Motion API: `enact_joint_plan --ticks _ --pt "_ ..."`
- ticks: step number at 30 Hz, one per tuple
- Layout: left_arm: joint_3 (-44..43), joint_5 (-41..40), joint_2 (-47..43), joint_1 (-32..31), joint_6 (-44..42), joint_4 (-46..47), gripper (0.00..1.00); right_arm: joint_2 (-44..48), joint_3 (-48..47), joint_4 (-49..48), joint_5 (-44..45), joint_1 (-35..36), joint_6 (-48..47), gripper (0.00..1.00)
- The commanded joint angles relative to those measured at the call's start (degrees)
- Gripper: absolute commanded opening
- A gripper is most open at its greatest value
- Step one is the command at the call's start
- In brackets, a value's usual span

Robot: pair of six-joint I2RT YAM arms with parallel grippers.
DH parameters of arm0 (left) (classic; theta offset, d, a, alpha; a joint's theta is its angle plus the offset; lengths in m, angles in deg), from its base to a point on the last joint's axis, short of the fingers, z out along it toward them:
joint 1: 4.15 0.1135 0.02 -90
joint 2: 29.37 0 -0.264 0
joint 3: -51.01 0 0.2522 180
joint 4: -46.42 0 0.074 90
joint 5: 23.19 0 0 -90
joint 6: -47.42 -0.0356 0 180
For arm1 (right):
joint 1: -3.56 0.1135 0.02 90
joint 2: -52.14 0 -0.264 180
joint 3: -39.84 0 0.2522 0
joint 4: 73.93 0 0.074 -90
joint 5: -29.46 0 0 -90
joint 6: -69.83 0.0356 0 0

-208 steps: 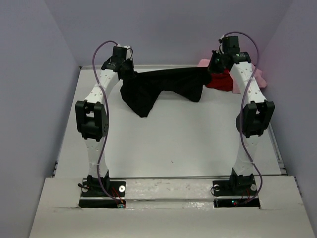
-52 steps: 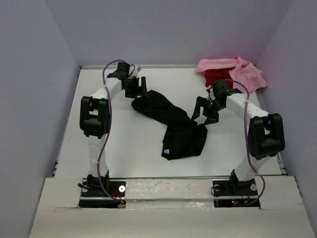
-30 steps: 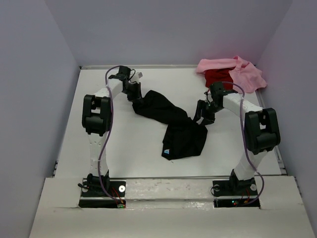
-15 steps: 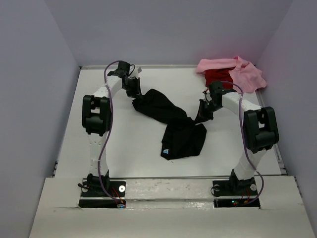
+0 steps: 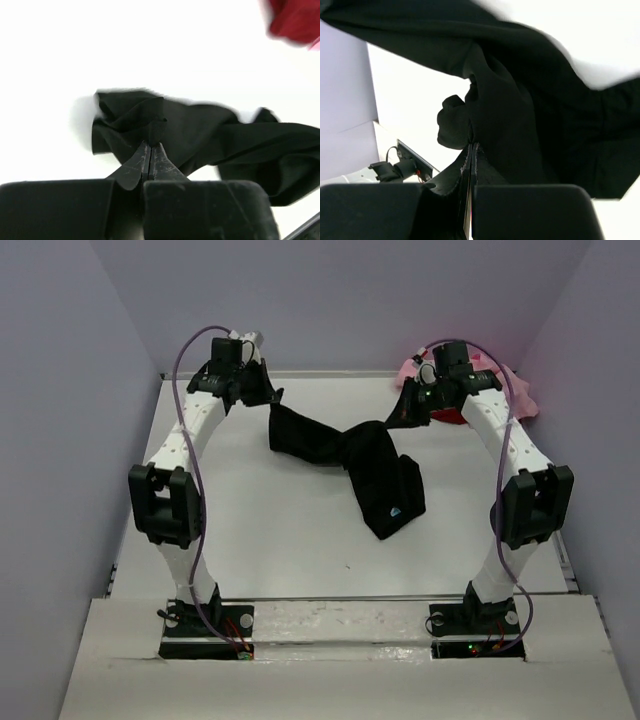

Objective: Fold and stack the t-shirts
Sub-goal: Flatten the tshirt out

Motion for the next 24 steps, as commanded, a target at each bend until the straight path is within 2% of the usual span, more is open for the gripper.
enact_joint_plan --ticks 1,9,14,18,24 --pt "2.1 -3.6 -9.8 0.5 3.5 5.1 0.0 1.6 -4.4 3.6 -3.0 -0.4 -1.6 0.0" --pt "10.1 -14.2 -25.7 0.4 5.1 6.5 0.0 5.3 -7.3 -1.4 3.9 -0.4 0.2 0.0" --pt "14.8 -18.7 -34.4 0.4 6.2 3.5 0.0 8.6 -7.9 -6.7 8.4 -0.4 0.0 0.0" --pt "18.8 -20.0 -40.3 0.5 7.4 3.3 0.0 11.1 -8.4 -10.3 11.4 -0.4 -0.9 0.0" --pt "20.4 -19.6 -44.6 0.5 9.5 4.5 0.0 12.7 -11.5 -11.3 10.3 -0.4 -1.0 0.0"
